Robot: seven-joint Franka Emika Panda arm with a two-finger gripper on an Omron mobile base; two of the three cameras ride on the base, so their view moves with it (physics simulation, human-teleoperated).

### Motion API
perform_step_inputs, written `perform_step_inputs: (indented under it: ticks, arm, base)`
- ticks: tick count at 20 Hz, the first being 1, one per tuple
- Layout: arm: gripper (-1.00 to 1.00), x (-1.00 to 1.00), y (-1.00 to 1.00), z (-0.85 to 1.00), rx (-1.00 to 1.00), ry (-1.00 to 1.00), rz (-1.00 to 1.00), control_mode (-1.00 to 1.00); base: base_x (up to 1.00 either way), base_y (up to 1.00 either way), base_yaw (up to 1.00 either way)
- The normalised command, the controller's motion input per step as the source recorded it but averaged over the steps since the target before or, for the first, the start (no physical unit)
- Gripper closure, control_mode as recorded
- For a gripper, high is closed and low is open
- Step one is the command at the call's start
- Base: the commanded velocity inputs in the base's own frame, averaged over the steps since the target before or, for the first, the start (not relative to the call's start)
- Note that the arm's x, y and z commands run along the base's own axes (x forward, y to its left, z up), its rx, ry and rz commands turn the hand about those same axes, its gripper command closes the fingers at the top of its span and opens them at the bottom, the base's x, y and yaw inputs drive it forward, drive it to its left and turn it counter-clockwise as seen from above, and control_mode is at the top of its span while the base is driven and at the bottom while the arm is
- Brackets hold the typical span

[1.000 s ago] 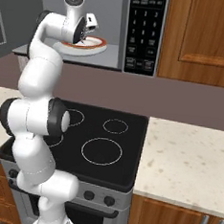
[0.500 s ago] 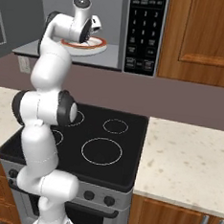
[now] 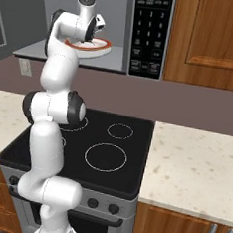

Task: Transport the fish from the fridge to the microwave and turn on the microwave.

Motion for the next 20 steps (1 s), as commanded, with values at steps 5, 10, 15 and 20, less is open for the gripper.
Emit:
perform_step_inputs:
  ticks: [5, 10, 15, 20]
  arm:
    - [-1.0, 0.01, 0.15, 0.0, -0.07, -0.04, 0.01, -1.0]
    - [-1.0, -0.16, 0.0, -0.01, -0.02, -0.21, 0.0, -1.0]
    - [-1.0, -0.68, -0.03, -0.54, 0.02, -0.41, 0.0, -1.0]
    - [-1.0, -0.94, -0.11, -0.81, 0.11, -0.47, 0.0, -1.0]
  base:
    - [0.0, 0.0, 0.0]
    - [0.0, 0.0, 0.0]
    - [0.0, 0.0, 0.0]
    - [0.0, 0.0, 0.0]
